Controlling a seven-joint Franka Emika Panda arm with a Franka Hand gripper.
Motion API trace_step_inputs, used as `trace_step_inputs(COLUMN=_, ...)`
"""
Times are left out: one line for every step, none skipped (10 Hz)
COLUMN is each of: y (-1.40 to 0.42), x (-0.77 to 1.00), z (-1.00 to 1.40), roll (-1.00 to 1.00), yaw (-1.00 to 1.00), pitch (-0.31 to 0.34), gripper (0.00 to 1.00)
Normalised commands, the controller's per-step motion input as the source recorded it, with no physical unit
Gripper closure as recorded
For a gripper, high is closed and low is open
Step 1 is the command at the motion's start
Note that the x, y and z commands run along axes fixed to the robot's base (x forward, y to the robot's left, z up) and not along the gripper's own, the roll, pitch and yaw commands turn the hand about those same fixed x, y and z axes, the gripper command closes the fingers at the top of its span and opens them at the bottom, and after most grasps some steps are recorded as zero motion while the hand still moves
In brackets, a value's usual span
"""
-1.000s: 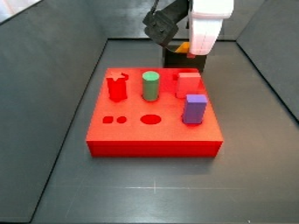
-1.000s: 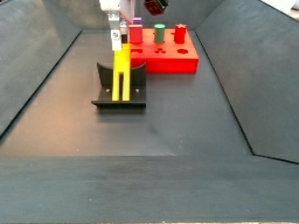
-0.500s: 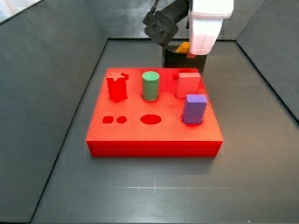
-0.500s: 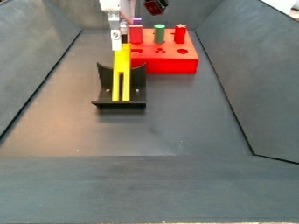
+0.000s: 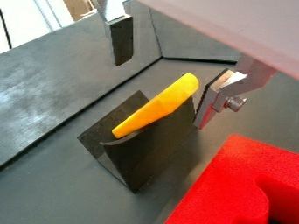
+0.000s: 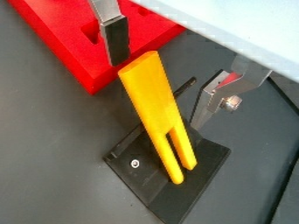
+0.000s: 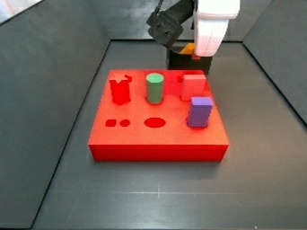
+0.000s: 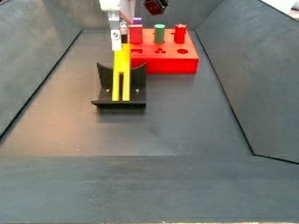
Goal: Pick up the square-circle object. Move up. Place the square-circle object on the fixture. Regrasp the square-circle object. Move to above the board. Insert the square-circle object.
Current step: Regrasp the square-circle object.
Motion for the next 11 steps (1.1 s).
trace_step_inputs(y=-0.01, x=0.09, z=0.0, roll=-0.04, yaw=0.06, pitch=0.207, gripper=0.0)
trace_step_inputs(y=-0.01, x=0.09, z=0.0, roll=-0.04, yaw=0.06, pitch=0.207, gripper=0.0)
trace_step_inputs(y=-0.01, x=0.09, z=0.0, roll=-0.04, yaw=0.06, pitch=0.207, gripper=0.0)
trace_step_inputs(y=-0.01, x=0.09, z=0.0, roll=-0.04, yaw=0.06, pitch=0.207, gripper=0.0)
trace_step_inputs(y=-0.01, x=0.09, z=0.0, roll=-0.04, yaw=0.06, pitch=0.207, gripper=0.0)
trace_step_inputs(y=-0.01, x=0.09, z=0.0, roll=-0.04, yaw=0.06, pitch=0.207, gripper=0.0)
trace_step_inputs(y=-0.01, x=0.09, z=0.0, roll=-0.04, yaw=0.06, pitch=0.207, gripper=0.0)
trace_step_inputs(y=-0.01, x=0.09, z=0.0, roll=-0.04, yaw=0.06, pitch=0.207, gripper=0.0)
trace_step_inputs(y=-0.01, x=0.09, z=0.0, roll=-0.04, yaw=0.06, pitch=0.207, gripper=0.0)
trace_step_inputs(y=-0.01, x=0.09, z=0.0, roll=-0.04, yaw=0.06, pitch=0.207, gripper=0.0)
trace_step_inputs(y=-0.01, x=0.09, z=0.0, roll=-0.04, yaw=0.06, pitch=0.207, gripper=0.0)
